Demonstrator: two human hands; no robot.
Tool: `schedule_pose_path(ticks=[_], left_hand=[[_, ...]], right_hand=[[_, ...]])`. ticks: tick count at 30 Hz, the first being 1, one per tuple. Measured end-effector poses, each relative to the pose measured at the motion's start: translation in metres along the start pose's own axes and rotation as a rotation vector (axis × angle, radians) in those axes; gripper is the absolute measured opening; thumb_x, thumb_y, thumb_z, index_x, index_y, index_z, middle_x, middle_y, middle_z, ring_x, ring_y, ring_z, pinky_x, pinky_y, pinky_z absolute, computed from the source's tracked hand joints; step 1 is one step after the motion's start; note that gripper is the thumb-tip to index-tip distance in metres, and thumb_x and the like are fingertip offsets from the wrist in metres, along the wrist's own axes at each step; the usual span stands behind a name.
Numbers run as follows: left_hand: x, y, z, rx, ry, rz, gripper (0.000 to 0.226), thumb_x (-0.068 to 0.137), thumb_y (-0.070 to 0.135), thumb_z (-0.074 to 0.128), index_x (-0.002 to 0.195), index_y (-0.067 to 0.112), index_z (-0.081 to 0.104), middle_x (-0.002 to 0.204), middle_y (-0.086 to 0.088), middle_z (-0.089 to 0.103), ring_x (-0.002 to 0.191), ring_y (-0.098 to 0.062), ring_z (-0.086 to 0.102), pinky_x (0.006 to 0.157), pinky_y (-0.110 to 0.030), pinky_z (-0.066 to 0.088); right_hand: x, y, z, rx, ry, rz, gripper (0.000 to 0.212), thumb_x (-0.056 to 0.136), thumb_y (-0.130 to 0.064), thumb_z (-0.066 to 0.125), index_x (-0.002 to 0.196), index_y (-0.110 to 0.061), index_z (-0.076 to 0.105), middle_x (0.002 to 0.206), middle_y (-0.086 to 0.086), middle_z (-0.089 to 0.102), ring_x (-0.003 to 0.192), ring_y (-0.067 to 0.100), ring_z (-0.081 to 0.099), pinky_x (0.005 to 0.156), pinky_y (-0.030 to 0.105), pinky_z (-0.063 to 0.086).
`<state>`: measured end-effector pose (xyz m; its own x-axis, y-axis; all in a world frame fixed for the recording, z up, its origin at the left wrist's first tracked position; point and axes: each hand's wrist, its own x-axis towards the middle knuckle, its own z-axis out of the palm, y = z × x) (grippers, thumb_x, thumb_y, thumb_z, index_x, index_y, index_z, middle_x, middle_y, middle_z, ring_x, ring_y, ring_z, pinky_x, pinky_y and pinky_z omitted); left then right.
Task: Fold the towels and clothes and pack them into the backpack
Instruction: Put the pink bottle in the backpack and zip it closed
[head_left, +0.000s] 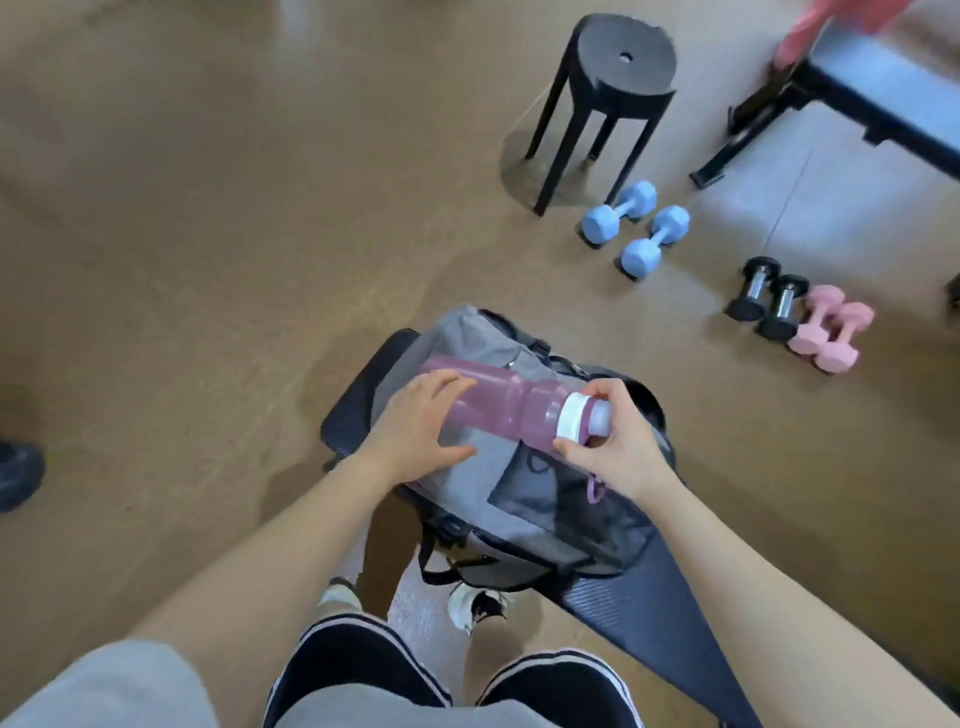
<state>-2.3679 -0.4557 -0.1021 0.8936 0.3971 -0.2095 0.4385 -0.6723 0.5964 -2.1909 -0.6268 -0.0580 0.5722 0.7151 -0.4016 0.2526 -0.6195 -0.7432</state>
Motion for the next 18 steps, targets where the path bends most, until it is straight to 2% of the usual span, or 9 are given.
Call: schedule_pose_path(ticks=[3,7,10,12,14,16,18], left_hand=[[0.042,0.041,0.009,0.163,0.002,0.125,0.077,0.075,0.036,0.072,0.140,0.014,0.037,0.142,-0.009,0.038,0.132,-0.028,0.033,0.109,-0.037,0.027],[0.083,0.063,0.017,0.223,-0.050,0.237,0.071,0.073,0.026,0.075,0.135,0.007,0.044,0.137,-0.016,0.045,0.126,-0.036,0.041,0.106,-0.042,0.034],[0.113,0.061,0.017,0.331,-0.091,0.318,0.082,0.059,0.033,0.084,0.129,0.006,0.050,0.128,-0.017,0.054,0.116,-0.036,0.052,0.098,-0.047,0.043],[0.132,0.058,0.015,0.367,-0.151,0.340,0.091,0.051,0.038,0.086,0.129,0.005,0.051,0.124,-0.018,0.057,0.112,-0.036,0.056,0.095,-0.047,0.043],[0.152,0.056,0.013,0.371,-0.221,0.349,0.092,0.053,0.042,0.084,0.131,0.007,0.048,0.126,-0.015,0.056,0.113,-0.033,0.055,0.097,-0.042,0.042],[0.170,0.052,0.013,0.394,-0.258,0.392,0.090,0.053,0.044,0.083,0.129,0.009,0.050,0.120,-0.012,0.059,0.105,-0.031,0.058,0.092,-0.038,0.045],[0.190,0.044,0.015,0.432,-0.260,0.445,0.091,0.042,0.046,0.084,0.120,0.013,0.051,0.106,-0.010,0.065,0.087,-0.030,0.063,0.080,-0.036,0.052]], right_hand=[[-0.003,0.025,-0.049,0.080,0.043,0.034,0.049,0.070,-0.008,0.077,0.103,-0.021,0.042,0.095,-0.003,0.054,0.077,0.010,0.054,0.065,0.018,0.044],[-0.003,0.059,-0.082,0.217,0.043,0.129,0.047,0.070,-0.009,0.076,0.099,-0.026,0.044,0.093,-0.004,0.055,0.064,0.001,0.055,0.059,0.017,0.046],[0.004,0.073,-0.094,0.320,0.037,0.157,0.045,0.063,-0.016,0.075,0.096,-0.028,0.047,0.089,-0.009,0.053,0.069,0.003,0.054,0.064,0.020,0.045],[0.014,0.080,-0.098,0.372,0.023,0.170,0.044,0.062,-0.015,0.073,0.094,-0.031,0.048,0.088,-0.010,0.053,0.068,0.003,0.054,0.064,0.021,0.046],[0.025,0.086,-0.100,0.400,0.009,0.197,0.045,0.062,-0.014,0.074,0.095,-0.031,0.049,0.090,-0.009,0.055,0.072,0.006,0.054,0.066,0.024,0.048],[0.038,0.094,-0.100,0.384,-0.007,0.245,0.048,0.062,-0.018,0.076,0.099,-0.034,0.051,0.095,-0.007,0.057,0.080,0.012,0.056,0.073,0.029,0.049],[0.055,0.099,-0.097,0.237,-0.021,0.271,0.052,0.065,-0.024,0.079,0.108,-0.034,0.051,0.104,-0.005,0.059,0.094,0.018,0.058,0.084,0.032,0.047]])
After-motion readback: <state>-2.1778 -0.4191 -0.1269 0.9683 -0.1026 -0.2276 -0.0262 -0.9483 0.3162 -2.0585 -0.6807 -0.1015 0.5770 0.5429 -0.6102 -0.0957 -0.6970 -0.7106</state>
